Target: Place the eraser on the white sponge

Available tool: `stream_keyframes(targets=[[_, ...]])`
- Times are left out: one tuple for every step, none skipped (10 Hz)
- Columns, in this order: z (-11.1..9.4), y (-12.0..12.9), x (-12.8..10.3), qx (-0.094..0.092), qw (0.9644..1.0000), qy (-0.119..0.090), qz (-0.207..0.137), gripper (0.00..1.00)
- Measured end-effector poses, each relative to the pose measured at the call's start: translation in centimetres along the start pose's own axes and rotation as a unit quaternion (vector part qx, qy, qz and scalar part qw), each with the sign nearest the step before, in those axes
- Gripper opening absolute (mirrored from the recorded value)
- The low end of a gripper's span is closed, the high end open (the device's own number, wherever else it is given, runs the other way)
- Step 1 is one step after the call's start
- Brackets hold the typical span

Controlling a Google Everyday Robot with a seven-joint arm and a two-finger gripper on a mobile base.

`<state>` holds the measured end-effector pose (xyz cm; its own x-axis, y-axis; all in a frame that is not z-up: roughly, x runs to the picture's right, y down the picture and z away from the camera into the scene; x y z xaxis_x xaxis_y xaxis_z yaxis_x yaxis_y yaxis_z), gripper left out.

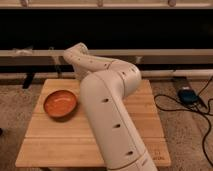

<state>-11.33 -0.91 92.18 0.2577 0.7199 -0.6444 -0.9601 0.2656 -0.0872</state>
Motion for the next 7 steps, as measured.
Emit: stream_keyframes(targets=[[-0.2,0.1,0.1,-0.002,1.0,-0.003,-0.002,0.8],[-0.8,0.2,0.1,-0.008,0.9999,-0.011,-0.004,0.8],[-1.5,0.3,0.1,-0.012,0.9998,-0.018,-0.005,0.8],[-2.5,0.3,0.2,-0.018,0.9994,-0.027,-0.008,0.8],[-4.0,0.4,0.3,-0.026,0.9988,-0.041,-0.011,0.8],[-5.0,0.2,0.5,-0.03,0.9982,-0.05,-0.013,0.8],[-5.2,-0.1,0.5,-0.029,0.9981,-0.053,-0.013,0.8]])
